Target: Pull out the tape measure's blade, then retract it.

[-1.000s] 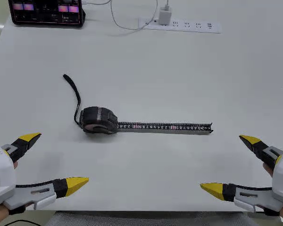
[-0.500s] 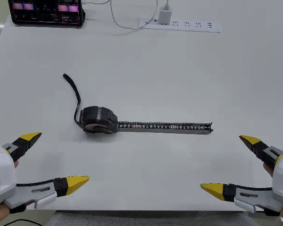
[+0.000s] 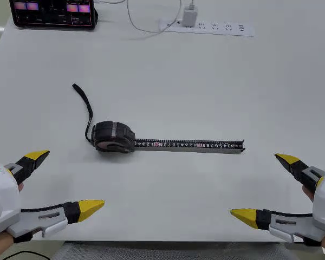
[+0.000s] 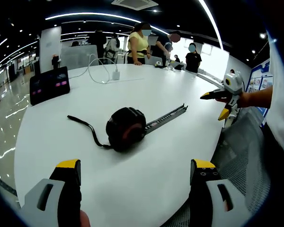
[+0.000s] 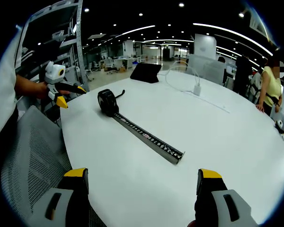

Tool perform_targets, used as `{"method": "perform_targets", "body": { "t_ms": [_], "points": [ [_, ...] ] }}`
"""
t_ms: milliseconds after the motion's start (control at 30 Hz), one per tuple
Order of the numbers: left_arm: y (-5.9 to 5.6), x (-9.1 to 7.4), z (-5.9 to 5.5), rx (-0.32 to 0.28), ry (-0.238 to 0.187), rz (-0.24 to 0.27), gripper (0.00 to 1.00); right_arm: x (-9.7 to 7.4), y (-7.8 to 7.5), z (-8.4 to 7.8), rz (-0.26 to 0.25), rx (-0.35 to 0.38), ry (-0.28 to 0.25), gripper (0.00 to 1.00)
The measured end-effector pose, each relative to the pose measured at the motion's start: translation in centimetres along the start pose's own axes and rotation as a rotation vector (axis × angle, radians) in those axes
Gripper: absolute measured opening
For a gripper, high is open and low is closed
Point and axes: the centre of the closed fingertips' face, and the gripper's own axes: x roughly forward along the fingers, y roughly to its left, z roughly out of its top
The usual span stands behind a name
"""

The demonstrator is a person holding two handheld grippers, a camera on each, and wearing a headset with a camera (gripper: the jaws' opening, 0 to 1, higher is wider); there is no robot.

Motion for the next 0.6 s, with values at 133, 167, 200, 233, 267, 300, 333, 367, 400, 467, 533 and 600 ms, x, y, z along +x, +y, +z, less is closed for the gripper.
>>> {"method": "perform_targets", "body": {
  "t_ms": [133,167,200,233,267,300,333,367,400,467,533,600],
  "points": [
    [-0.04,0.15,0.19,-0.004,-0.006,-0.002,0.94,0.04,-0.05,0.11,0.000,-0.002,-0.001,0.94],
    [-0.04,0.18,0.21,-0.003,-0.006,-0.002,0.94,0.05,-0.06,0.13,0.000,-0.002,-0.002,0.94],
    [-0.02,0.20,0.22,-0.004,-0.007,-0.002,0.94,0.06,-0.04,0.14,0.001,-0.001,-0.003,0.94],
    [-0.04,0.23,0.25,-0.007,-0.008,-0.002,0.94,0.08,-0.03,0.13,0.002,-0.002,-0.002,0.94],
    [-0.02,0.25,0.27,-0.008,-0.009,-0.001,0.94,0.09,-0.05,0.10,0.001,-0.004,0.001,0.93],
    [-0.04,0.28,0.32,-0.008,-0.010,-0.001,0.94,0.09,-0.09,0.12,0.001,-0.005,0.000,0.93],
    [-0.09,0.29,0.35,-0.009,-0.011,-0.002,0.94,0.08,-0.11,0.15,0.001,-0.004,-0.002,0.93],
    [-0.12,0.31,0.34,-0.008,-0.011,-0.002,0.94,0.08,-0.15,0.21,0.000,-0.004,-0.003,0.93],
    [-0.15,0.31,0.32,-0.008,-0.010,-0.004,0.94,0.08,-0.16,0.20,0.000,-0.004,-0.003,0.93],
    [-0.17,0.29,0.28,-0.009,-0.010,-0.004,0.94,0.09,-0.18,0.17,0.000,-0.005,-0.003,0.93],
    [-0.13,0.27,0.21,-0.007,-0.008,-0.003,0.94,0.09,-0.20,0.19,-0.001,-0.005,-0.005,0.93],
    [-0.12,0.24,0.26,-0.009,-0.009,-0.004,0.94,0.08,-0.21,0.20,-0.002,-0.003,-0.005,0.93]
  ]
}}
